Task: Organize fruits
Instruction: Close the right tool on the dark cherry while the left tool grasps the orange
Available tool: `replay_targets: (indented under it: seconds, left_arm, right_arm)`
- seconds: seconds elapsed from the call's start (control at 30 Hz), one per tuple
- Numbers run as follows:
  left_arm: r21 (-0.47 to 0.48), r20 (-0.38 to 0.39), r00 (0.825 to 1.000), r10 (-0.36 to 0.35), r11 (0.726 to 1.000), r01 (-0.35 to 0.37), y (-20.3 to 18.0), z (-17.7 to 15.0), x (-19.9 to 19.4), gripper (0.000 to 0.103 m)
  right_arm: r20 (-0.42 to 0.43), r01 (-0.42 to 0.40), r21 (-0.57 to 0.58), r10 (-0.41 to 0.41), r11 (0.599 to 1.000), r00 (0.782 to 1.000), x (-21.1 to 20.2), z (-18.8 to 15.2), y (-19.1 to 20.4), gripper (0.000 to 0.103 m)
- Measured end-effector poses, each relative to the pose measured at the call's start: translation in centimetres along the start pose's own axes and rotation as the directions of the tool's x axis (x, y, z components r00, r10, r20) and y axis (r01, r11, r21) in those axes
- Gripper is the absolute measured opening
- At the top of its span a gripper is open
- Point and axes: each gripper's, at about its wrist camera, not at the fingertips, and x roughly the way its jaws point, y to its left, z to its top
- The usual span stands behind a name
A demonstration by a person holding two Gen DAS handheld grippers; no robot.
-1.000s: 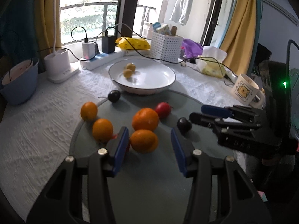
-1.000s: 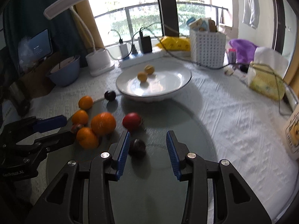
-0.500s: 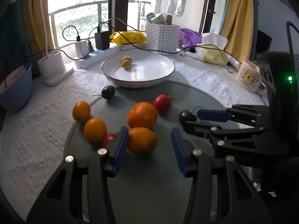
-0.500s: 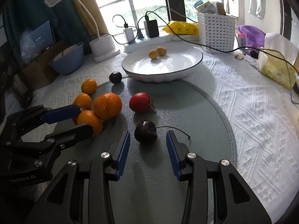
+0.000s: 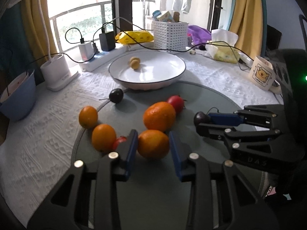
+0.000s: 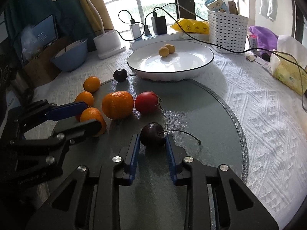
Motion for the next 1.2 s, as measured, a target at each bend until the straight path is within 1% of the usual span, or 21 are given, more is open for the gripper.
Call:
replay_targets:
  seconds: [0.13,0.2,0.27,0.33,0.4,0.43,0.5,0.57,0.73,0.83,0.87,0.97,1.03,1.2]
  left_arm:
    - [-0.012,-0.001,1.0,-0.012,1.0,0.012,0.1,-0.1,-0.4,0.03]
    - [-0.031,0.008,0.999,-0.037,0.999,0.037,0.2,0.0,-1.0,0.019]
    - [-0.021,0.022,0.999,-0.034,0.999,0.034,0.0,0.2,-1.5,0.019]
    - [-0.003,0.013,0.999,-0.031,1.0,0.031,-0.3,0.2,-1.3,0.019]
    - [-0.005,-0.005,1.0,-0.029,1.0,0.029,-0.3,0.1,-0.8,0.02]
    - [-0.01,0.0,0.999,-0.033,0.999,0.033,-0.2,0.1,-0.8,0.021]
    - [-0.02,-0.013,0.999,-0.037,0.999,0.037,0.0,0.3,-0.5,0.037]
    - [-0.021,-0.022,0.999,-0.045,0.999,0.045,0.1,0.2,-0.2,0.048]
    - [0.006,-0.022,0.998,-0.053,0.999,0.053,-0.5,0.5,0.3,0.048]
    - [0.027,-0.031,0.996,-0.078,0.996,0.079,-1.3,0.6,1.0,0.048]
    - [0.038,-0.026,0.998,-0.063,0.997,0.064,-1.5,0.6,1.1,0.047]
    - [0.044,-0.023,0.999,-0.044,0.998,0.045,-1.6,0.8,1.2,0.036]
    - [0.026,-0.032,0.998,-0.058,0.998,0.059,-1.2,1.0,1.2,0.036]
    - [0.041,-0.034,0.998,-0.057,0.997,0.058,-1.5,1.2,0.7,0.035]
  right_arm:
    - [0.015,-0.002,-0.002,0.002,1.0,1.0,-0.4,0.2,0.1,0.029]
    - [0.022,-0.003,-0.004,0.003,1.0,1.0,-0.7,0.2,0.1,0.029]
    - [0.028,-0.004,-0.005,0.004,1.0,1.0,-1.0,0.2,0.1,0.029]
    - [0.036,-0.004,-0.007,0.005,1.0,0.999,-1.3,0.2,0.1,0.029]
    - [0.039,-0.005,-0.005,0.005,1.0,0.999,-1.4,0.2,-0.1,0.029]
    - [0.041,-0.005,-0.004,0.005,1.0,0.999,-1.5,0.2,-0.1,0.029]
    - [0.042,-0.006,-0.003,0.006,1.0,0.999,-1.5,0.1,-0.2,0.029]
    - [0.043,-0.008,0.0,0.008,1.0,0.999,-1.6,0.1,-0.3,0.029]
    - [0.045,-0.009,0.006,0.009,1.0,0.999,-1.5,0.2,-0.6,0.029]
    - [0.048,-0.008,0.01,0.007,1.0,0.999,-1.5,0.3,-0.8,0.029]
    - [0.05,-0.007,0.012,0.006,1.0,0.999,-1.6,0.4,-0.9,0.029]
    - [0.053,-0.003,0.016,0.002,1.0,0.999,-1.7,0.5,-1.2,0.029]
    - [0.059,0.0,0.018,-0.001,1.0,0.998,-1.9,0.6,-1.5,0.029]
    - [0.074,0.003,0.017,-0.005,1.0,0.997,-2.2,1.2,-1.8,0.029]
